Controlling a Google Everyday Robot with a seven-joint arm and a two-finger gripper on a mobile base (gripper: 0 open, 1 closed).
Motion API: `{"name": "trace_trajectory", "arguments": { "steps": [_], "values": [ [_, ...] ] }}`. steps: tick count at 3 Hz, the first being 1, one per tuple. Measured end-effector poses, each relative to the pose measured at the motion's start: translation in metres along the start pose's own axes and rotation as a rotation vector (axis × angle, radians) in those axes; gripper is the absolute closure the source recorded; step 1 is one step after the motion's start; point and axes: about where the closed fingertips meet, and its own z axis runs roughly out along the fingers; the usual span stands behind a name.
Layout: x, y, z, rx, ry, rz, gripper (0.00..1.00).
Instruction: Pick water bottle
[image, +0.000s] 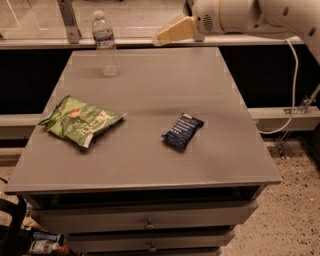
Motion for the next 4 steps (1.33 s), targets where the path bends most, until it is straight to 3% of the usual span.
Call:
{"name": "trace_trajectory", "arguments": {
  "steps": [1, 2, 3, 4],
  "values": [
    [-0.003, -0.009, 0.049, -0.008, -0.043, 0.034, 0.00],
    [0.000, -0.002, 0.096, -0.025, -0.071, 0.077, 0.00],
    [0.003, 0.018, 0.151, -0.072, -0.107, 0.127, 0.00],
    [0.000, 0.032, 0.182, -0.109, -0.132, 0.149, 0.00]
  ]
}}
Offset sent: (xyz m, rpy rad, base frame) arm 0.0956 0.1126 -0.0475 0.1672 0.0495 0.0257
